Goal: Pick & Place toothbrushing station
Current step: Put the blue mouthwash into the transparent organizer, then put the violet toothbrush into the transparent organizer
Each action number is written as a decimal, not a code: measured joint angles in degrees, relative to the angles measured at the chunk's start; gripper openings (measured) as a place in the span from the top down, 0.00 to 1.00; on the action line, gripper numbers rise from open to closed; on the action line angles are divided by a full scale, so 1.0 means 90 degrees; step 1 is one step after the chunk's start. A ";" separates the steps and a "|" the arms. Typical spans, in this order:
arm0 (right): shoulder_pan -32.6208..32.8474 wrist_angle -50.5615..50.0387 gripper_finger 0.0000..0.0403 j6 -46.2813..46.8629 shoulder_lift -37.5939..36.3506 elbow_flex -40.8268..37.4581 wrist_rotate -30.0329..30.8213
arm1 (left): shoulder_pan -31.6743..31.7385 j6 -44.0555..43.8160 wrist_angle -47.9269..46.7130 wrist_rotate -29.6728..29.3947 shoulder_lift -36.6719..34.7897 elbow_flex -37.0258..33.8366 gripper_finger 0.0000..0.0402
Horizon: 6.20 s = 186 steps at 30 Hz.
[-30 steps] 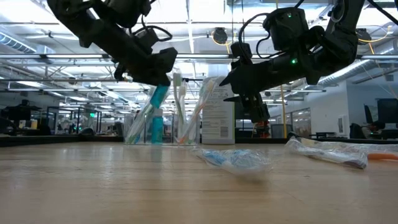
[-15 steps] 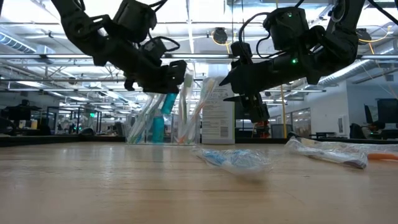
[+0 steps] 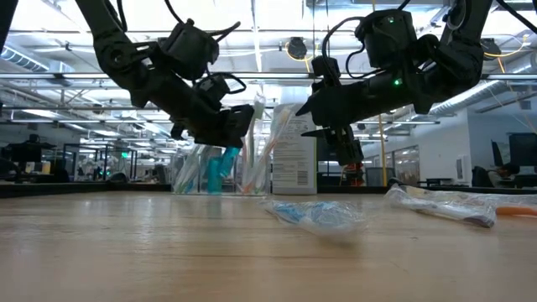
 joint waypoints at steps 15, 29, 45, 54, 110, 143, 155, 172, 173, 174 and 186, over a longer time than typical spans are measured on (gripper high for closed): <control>0.0000 0.0000 0.56 0.0000 0.0000 0.0000 0.0001 | -0.0009 0.0146 -0.0056 0.0055 0.0000 0.0000 0.50; 0.0000 0.0025 0.56 0.0291 0.0000 0.0000 -0.0004 | -0.0162 0.0214 -0.0053 0.0077 -0.0424 0.0002 0.50; -0.0085 -0.0367 0.56 0.6006 0.0000 0.0669 -0.3652 | -0.1397 0.2170 0.0207 0.3062 -0.2673 0.0005 0.50; 0.0290 -0.3339 0.56 0.6988 0.0002 0.1222 -0.1993 | -0.2187 0.3470 -0.1173 0.4055 -0.2302 0.0005 0.50; 0.0916 -0.2492 0.56 1.2278 -0.4020 -0.1992 -0.2500 | -0.2718 0.4112 -0.4600 0.4738 0.1577 0.3550 0.97; 0.1038 -0.5147 0.58 1.1876 -0.3599 -0.1208 -0.3254 | -0.2809 0.2385 -0.6516 0.2862 -0.1335 0.3555 0.96; 0.1035 -0.7121 0.53 1.4299 -0.3500 -0.1099 -0.2982 | -0.2881 0.1822 -0.6778 0.2889 -0.1256 0.3487 0.96; 0.0993 -0.5390 0.47 1.5056 -0.2428 -0.1563 -0.3448 | -0.2895 0.1810 -0.6713 0.2836 -0.1256 0.3485 0.95; 0.0991 -0.5301 0.47 1.5048 -0.2327 -0.1562 -0.3444 | -0.2895 0.1806 -0.6714 0.2836 -0.1256 0.3485 0.95; 0.0991 -0.5237 0.48 1.5043 -0.2220 -0.1555 -0.3431 | -0.2895 0.1803 -0.6718 0.2833 -0.1256 0.3485 0.95; 0.0994 -0.4078 0.76 1.4083 -0.1893 -0.1574 -0.4192 | -0.2895 0.1810 -0.6778 0.2833 -0.1256 0.3485 0.95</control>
